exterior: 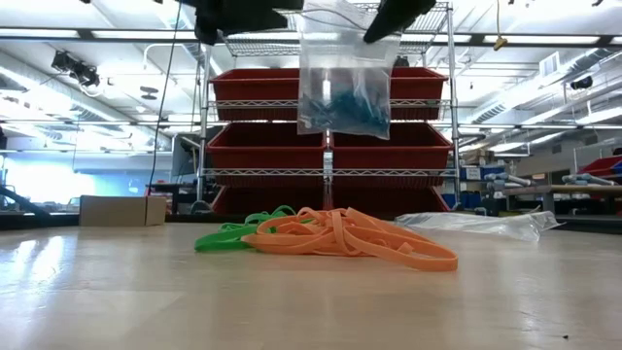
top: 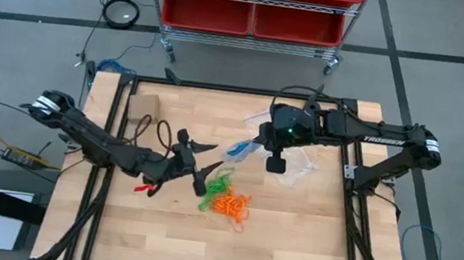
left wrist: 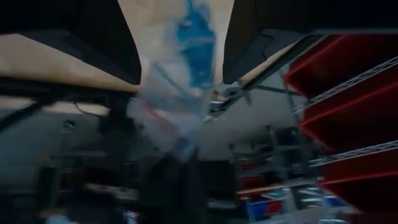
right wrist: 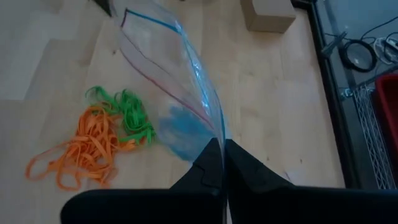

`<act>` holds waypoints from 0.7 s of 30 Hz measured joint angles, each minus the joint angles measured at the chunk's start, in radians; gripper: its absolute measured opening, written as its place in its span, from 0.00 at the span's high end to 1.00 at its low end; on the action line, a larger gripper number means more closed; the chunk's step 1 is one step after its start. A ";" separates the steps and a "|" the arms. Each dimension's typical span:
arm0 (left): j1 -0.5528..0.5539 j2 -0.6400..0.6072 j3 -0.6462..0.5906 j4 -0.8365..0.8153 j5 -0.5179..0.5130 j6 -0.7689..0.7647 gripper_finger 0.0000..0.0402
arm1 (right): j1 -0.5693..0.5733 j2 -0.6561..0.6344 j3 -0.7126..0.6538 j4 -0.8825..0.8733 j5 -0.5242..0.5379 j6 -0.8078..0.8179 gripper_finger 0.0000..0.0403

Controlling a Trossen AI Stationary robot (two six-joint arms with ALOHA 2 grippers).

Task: Sort rubber bands
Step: Close the top left transparent zip bag

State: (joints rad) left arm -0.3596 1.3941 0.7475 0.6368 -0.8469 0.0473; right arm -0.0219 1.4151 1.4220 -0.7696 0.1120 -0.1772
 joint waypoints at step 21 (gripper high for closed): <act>0.032 0.071 0.000 0.146 0.057 0.029 0.66 | 0.000 0.000 0.000 0.011 -0.001 0.000 1.00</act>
State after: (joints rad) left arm -0.3275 1.4654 0.7475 0.7830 -0.7896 0.0763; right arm -0.0219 1.4151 1.4220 -0.7587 0.1108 -0.1776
